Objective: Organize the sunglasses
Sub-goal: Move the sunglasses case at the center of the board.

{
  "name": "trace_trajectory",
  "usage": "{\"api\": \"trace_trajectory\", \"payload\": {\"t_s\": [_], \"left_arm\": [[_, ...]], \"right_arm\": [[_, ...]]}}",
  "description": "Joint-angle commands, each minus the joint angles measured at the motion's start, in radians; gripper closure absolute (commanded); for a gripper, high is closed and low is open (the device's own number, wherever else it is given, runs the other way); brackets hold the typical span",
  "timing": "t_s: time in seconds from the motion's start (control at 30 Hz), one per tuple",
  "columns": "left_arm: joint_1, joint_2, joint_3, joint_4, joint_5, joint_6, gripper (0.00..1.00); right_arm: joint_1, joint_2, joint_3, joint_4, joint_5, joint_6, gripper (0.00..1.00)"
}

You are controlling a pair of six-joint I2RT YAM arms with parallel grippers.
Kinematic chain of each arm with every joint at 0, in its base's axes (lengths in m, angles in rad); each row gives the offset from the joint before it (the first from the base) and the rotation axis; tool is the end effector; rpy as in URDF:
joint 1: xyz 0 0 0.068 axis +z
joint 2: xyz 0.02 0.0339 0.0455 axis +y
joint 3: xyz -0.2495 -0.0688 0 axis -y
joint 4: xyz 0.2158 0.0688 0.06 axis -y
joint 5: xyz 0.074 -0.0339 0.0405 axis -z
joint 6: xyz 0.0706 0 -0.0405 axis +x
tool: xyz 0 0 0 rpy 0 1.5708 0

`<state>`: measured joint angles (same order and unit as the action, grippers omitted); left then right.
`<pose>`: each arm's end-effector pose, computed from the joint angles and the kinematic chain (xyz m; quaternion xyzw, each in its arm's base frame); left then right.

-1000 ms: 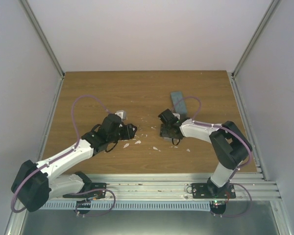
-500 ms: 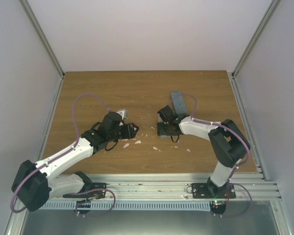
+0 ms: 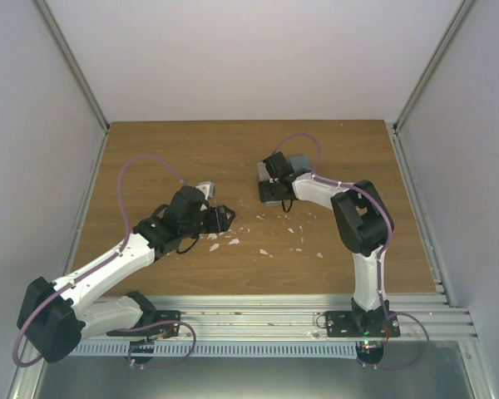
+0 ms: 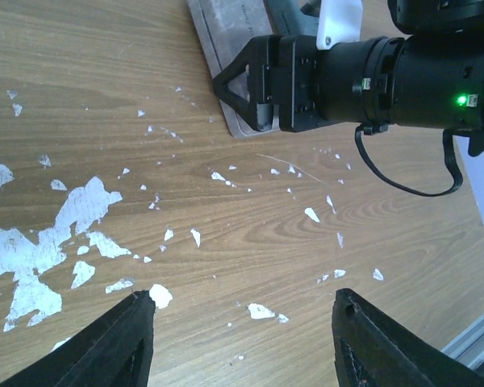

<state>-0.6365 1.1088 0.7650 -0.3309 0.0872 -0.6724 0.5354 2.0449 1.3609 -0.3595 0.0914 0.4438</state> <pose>0.1933 -0.1505 0.2304 0.0027 0.9006 -0.2946 0.3195 0.3574 0.2045 0.1209 -0.0323 0.9640 0.0835 0.2505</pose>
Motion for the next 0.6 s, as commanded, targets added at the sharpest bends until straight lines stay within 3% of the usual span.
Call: {"api": "trace_trajectory", "payload": {"t_s": [0.0, 0.1, 0.27, 0.43, 0.57], "left_arm": [[0.008, -0.034, 0.013, 0.001, -0.011, 0.006, 0.39], [0.008, -0.041, 0.015, 0.003, -0.013, 0.021, 0.39], [0.008, -0.059, 0.039, -0.002, -0.024, 0.070, 0.36], [0.008, -0.108, 0.068, -0.028, -0.038, 0.104, 0.28], [0.008, -0.184, 0.077, -0.051, -0.078, 0.137, 0.17]], "right_arm": [[-0.004, 0.029, 0.014, 0.014, -0.053, -0.047, 0.41], [-0.005, 0.022, 0.006, 0.006, -0.069, -0.042, 0.33], [-0.005, -0.089, -0.048, 0.046, -0.115, -0.064, 0.03], [-0.004, -0.325, -0.156, 0.065, -0.082, -0.065, 0.00], [-0.003, -0.584, -0.319, 0.071, 0.034, -0.019, 0.01]]}}
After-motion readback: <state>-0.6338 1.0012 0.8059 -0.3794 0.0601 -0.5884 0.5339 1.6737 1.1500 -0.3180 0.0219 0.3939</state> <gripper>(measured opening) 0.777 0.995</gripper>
